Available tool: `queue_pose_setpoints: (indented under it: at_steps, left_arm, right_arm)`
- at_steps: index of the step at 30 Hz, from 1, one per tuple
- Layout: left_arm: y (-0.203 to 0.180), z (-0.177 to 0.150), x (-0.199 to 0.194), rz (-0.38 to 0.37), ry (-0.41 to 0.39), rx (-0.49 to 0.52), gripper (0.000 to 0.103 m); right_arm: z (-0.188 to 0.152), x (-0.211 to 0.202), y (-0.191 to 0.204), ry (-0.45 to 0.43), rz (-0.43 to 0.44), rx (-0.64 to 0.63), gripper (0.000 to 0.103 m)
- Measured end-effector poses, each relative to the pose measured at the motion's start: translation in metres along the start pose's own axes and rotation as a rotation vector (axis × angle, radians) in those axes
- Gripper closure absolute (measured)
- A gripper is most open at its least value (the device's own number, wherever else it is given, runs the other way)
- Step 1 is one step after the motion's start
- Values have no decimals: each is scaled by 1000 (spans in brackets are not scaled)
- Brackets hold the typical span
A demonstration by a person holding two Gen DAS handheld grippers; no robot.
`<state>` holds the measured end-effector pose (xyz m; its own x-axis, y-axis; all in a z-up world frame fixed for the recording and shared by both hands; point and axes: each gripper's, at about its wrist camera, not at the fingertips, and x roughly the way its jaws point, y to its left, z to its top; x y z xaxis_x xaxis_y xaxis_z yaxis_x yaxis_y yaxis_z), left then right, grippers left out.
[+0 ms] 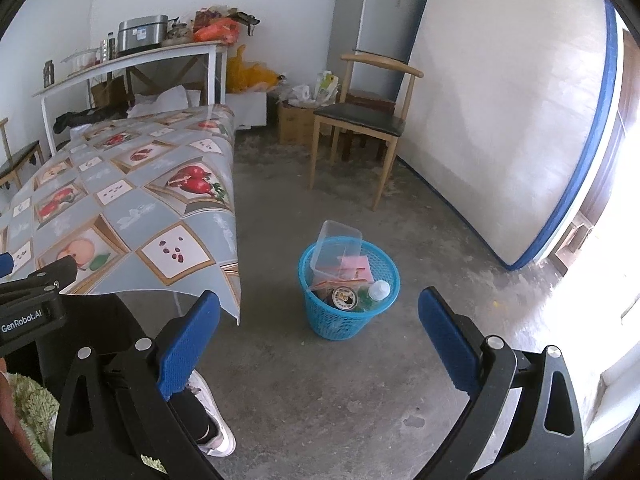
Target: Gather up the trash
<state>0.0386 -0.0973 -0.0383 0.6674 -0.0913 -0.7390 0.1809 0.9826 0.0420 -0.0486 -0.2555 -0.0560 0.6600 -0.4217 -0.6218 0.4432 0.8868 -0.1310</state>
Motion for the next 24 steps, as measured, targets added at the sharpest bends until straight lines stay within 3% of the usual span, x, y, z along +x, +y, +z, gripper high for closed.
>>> queue_pose_setpoints:
  at_steps: [24]
  left_arm:
    - [4, 4, -9, 32, -38, -19, 9]
  right_arm:
    - [-1, -5, -1, -12, -6, 11, 7]
